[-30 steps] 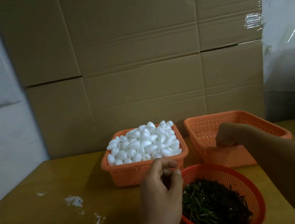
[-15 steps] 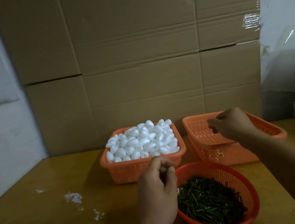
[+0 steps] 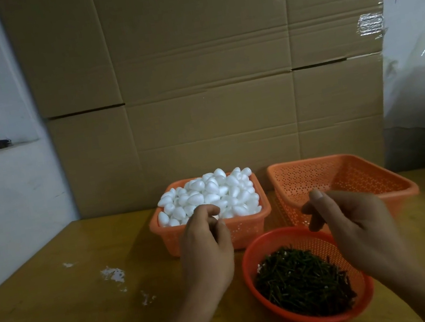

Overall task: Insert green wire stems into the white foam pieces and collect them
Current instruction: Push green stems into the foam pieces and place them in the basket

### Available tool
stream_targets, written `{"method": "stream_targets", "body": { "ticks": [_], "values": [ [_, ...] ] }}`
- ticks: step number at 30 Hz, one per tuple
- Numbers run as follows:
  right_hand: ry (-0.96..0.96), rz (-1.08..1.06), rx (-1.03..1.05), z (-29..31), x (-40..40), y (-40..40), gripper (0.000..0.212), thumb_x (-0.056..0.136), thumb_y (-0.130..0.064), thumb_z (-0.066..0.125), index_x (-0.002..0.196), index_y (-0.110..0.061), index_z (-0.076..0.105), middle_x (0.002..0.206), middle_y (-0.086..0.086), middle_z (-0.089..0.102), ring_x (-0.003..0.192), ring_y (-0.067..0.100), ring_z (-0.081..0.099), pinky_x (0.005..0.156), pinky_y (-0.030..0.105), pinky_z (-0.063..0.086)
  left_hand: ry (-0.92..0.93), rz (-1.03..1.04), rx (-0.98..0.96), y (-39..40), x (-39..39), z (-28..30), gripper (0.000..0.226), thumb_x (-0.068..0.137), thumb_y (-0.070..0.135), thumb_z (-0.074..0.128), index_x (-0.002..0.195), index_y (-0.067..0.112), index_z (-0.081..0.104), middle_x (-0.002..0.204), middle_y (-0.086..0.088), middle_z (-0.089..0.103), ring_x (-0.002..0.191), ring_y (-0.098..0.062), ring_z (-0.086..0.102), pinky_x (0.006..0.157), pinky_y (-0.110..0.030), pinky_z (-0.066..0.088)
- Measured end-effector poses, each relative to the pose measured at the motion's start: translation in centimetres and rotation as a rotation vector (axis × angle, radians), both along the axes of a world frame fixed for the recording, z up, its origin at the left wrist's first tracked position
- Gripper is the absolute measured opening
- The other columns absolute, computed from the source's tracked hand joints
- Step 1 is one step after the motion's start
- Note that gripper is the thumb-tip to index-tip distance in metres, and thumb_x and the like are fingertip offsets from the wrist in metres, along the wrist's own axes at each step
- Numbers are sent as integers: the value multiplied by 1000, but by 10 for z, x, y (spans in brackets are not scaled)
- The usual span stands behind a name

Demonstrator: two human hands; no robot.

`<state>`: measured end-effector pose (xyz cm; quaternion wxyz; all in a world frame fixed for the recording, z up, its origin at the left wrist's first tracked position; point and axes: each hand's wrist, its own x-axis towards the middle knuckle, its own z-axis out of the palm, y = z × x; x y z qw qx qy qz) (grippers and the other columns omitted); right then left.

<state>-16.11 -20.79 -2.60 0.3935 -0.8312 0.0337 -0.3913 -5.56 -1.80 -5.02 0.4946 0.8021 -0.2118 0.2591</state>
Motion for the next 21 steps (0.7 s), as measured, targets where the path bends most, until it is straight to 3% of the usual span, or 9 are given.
{"method": "stream_targets", "body": {
  "ticks": [4, 7, 8, 11, 14, 21],
  "values": [
    [7, -60, -195, -12, -1, -4, 52, 97, -61, 38, 79, -28, 73, 69, -6, 63, 74, 5, 58, 63, 46, 51, -20, 61, 93, 7, 26, 12, 20, 94, 9, 64, 113, 16, 65, 88, 8, 62, 83, -9, 60, 73, -14, 44],
    [87, -52, -253, -13, -3, -3, 35, 91, -55, 44, 98, -37, 73, 84, -18, 59, 84, 2, 56, 74, 44, 52, -46, 112, 233, 14, 54, 21, 25, 93, 9, 62, 116, 15, 65, 103, 0, 63, 94, -21, 60, 85, -39, 50],
    [108, -43, -276, -13, -3, -2, 32, 91, -52, 47, 103, -38, 73, 88, -21, 58, 87, 2, 56, 78, 43, 52, -46, 117, 275, 16, 64, 25, 27, 93, 10, 61, 119, 16, 64, 110, -2, 62, 100, -24, 60, 88, -41, 49],
    [130, -32, -328, -12, -4, 2, 22, 91, -44, 55, 106, -40, 72, 91, -27, 54, 92, -3, 54, 83, 41, 51, -36, 121, 442, 22, 94, 33, 38, 93, 13, 59, 131, 19, 62, 122, -5, 60, 115, -26, 52, 97, -39, 43],
    [120, -30, -345, -11, -6, 5, 21, 90, -42, 58, 105, -39, 73, 87, -29, 53, 91, -5, 53, 84, 41, 50, -45, 115, 611, 23, 115, 37, 42, 94, 20, 59, 136, 24, 60, 122, -3, 62, 115, -26, 47, 98, -34, 36],
    [119, -31, -355, -10, -7, 6, 27, 88, -44, 56, 108, -38, 72, 84, -32, 52, 91, -7, 52, 86, 38, 47, 9, 128, 757, 16, 129, 35, 40, 92, 29, 56, 132, 33, 61, 123, -1, 58, 119, -28, 44, 100, -41, 38]
  ]
}}
